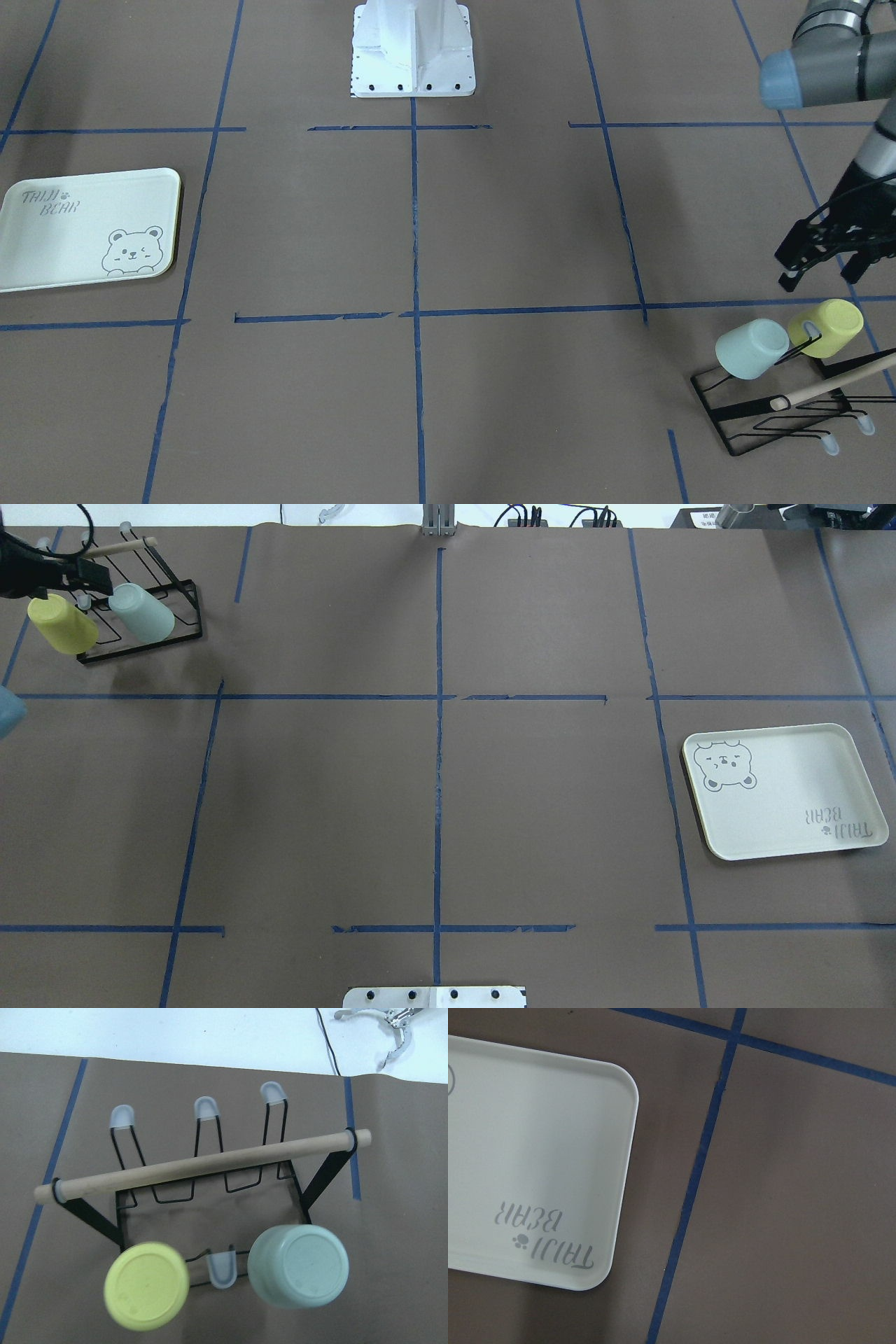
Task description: Left arm grabs green cup and hands to right arm on tray
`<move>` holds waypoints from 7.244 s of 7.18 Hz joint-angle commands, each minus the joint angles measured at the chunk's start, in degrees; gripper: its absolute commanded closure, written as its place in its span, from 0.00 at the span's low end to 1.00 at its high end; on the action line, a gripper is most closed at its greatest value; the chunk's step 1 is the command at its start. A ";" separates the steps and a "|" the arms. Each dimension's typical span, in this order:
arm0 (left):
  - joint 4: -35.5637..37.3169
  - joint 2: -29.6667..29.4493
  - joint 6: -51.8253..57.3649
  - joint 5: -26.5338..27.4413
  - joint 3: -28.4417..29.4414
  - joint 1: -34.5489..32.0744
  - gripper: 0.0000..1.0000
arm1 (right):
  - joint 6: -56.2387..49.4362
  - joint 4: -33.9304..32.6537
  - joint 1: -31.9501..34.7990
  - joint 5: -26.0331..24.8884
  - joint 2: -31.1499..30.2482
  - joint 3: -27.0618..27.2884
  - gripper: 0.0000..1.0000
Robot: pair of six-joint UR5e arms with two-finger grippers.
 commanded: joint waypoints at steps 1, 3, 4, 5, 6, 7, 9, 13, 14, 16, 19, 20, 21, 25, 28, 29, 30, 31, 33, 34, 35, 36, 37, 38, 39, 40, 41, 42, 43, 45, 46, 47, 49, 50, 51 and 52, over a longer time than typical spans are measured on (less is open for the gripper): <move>-2.02 -2.52 -2.61 7.83 3.38 3.15 0.00 | -0.04 0.00 0.02 0.00 0.03 0.00 0.00; -10.79 -2.43 -2.95 9.51 7.50 3.24 0.00 | -0.04 0.00 0.02 0.00 -0.06 0.00 0.00; -11.35 -2.44 -2.96 12.14 8.22 3.24 0.00 | 0.05 0.00 0.02 0.00 -0.06 0.00 0.00; -13.01 -2.35 -3.04 13.38 8.92 3.85 0.00 | 0.05 0.00 0.02 0.00 -0.06 0.00 0.00; -15.81 -2.35 -3.13 16.61 11.19 5.25 0.00 | 0.05 0.00 0.02 0.00 -0.06 0.00 0.00; -18.27 -2.35 -3.22 18.04 12.61 6.57 0.00 | 0.05 0.00 0.02 0.09 -0.06 0.00 0.00; -19.70 -2.35 -3.83 18.05 13.94 6.67 0.00 | 0.05 0.00 0.02 0.00 -0.06 -0.09 0.00; -20.58 -2.35 -4.28 18.05 15.70 8.25 0.00 | 0.05 0.00 0.02 0.00 -0.06 -0.09 0.00; -20.67 -2.35 -4.28 18.05 16.05 8.25 0.00 | 0.05 0.00 0.02 0.00 -0.06 -0.09 0.00; -24.77 -2.35 -4.36 18.05 19.19 8.25 0.00 | 0.05 0.00 0.02 0.00 -0.06 -0.09 0.00; -25.85 -2.61 -4.36 18.05 19.48 8.43 0.00 | -0.04 0.00 0.02 0.00 -0.06 -0.09 0.00; -25.85 -2.61 -4.36 18.05 19.48 8.52 0.00 | -0.04 0.00 0.02 0.00 -0.06 -0.09 0.00; -25.85 -2.61 -4.36 18.05 19.48 8.52 0.00 | 0.05 0.00 -0.07 0.00 -0.06 -0.09 0.00; -25.33 -3.49 -4.45 17.96 19.39 8.52 0.00 | 0.05 0.00 0.02 0.00 -0.06 -0.17 0.00; -25.24 -3.67 -4.45 17.96 19.30 8.52 0.00 | 0.05 0.00 0.02 0.09 -0.14 -0.17 0.00; -25.24 -3.58 -4.10 17.96 19.30 8.52 0.00 | 0.05 0.00 -0.07 0.09 -0.15 -0.17 0.00; -25.24 -3.14 -3.66 17.96 19.30 8.52 0.00 | 0.05 0.00 0.02 0.09 -0.15 -0.17 0.00; -25.33 -3.05 -3.57 17.96 19.30 8.52 0.00 | 0.05 0.00 0.02 0.09 -0.15 -0.17 0.00; -25.33 -3.05 -3.57 17.96 19.30 8.52 0.00 | 0.05 0.00 0.02 0.09 -0.15 -0.35 0.00; -25.33 -3.05 -3.57 17.96 19.30 8.52 0.00 | 0.05 0.00 -0.07 0.09 -0.15 -0.26 0.00; -25.33 -2.96 -3.66 17.96 19.30 8.52 0.00 | 0.05 0.00 0.02 0.09 -0.15 -0.26 0.00; -25.33 -2.88 -3.66 17.96 19.30 8.52 0.00 | 0.05 0.00 -0.07 0.09 -0.15 -0.35 0.00; -25.33 -2.79 -3.75 17.88 19.30 8.60 0.00 | 0.05 0.00 -0.07 0.09 -0.15 -0.26 0.00; -25.33 -2.79 -3.84 17.79 19.30 8.60 0.00 | -0.04 0.00 -0.07 0.09 -0.15 -0.35 0.00; -25.33 -2.70 -3.84 17.70 19.30 8.60 0.00 | -0.04 0.00 -0.07 0.09 -0.15 -0.26 0.00; -25.33 -2.70 -4.01 17.70 19.30 8.60 0.04 | -0.04 0.00 -0.07 0.09 -0.15 -0.35 0.00; -25.24 -2.70 -4.36 17.61 19.30 8.60 0.30 | -0.04 0.00 -0.07 0.09 -0.15 -0.35 0.00; -25.24 -2.70 -4.28 17.61 19.13 8.60 0.49 | 0.05 0.00 -0.07 0.09 -0.15 -0.35 0.00; -25.24 -2.70 -4.28 17.61 18.69 8.60 0.59 | -0.04 0.00 -0.07 0.09 -0.15 -0.35 0.00; -24.98 -1.13 -4.01 17.70 15.89 8.34 0.60 | -0.04 0.00 -0.07 0.09 -0.15 -0.35 0.00; -24.98 -0.42 -3.92 17.70 14.57 8.17 0.60 | -0.04 0.00 -0.07 0.09 -0.15 -0.44 0.00; -24.71 0.89 -3.75 17.79 12.38 7.99 0.60 | -0.04 0.00 -0.07 0.09 -0.15 -0.44 0.00; -24.18 1.78 -3.66 18.23 8.85 6.25 0.60 | -0.04 0.00 -0.07 0.00 -0.15 -0.52 0.00; -24.18 1.61 -3.57 20.75 8.23 5.27 0.60 | -0.04 0.00 -0.07 0.00 -0.15 -0.44 0.00; -24.18 1.00 -3.57 25.13 8.14 5.26 0.60 | -0.04 0.00 -0.07 0.00 -0.15 -0.44 0.00; -24.27 0.99 -3.66 25.87 7.18 5.26 0.60 | -0.04 0.00 -0.07 0.00 -0.06 -0.44 0.00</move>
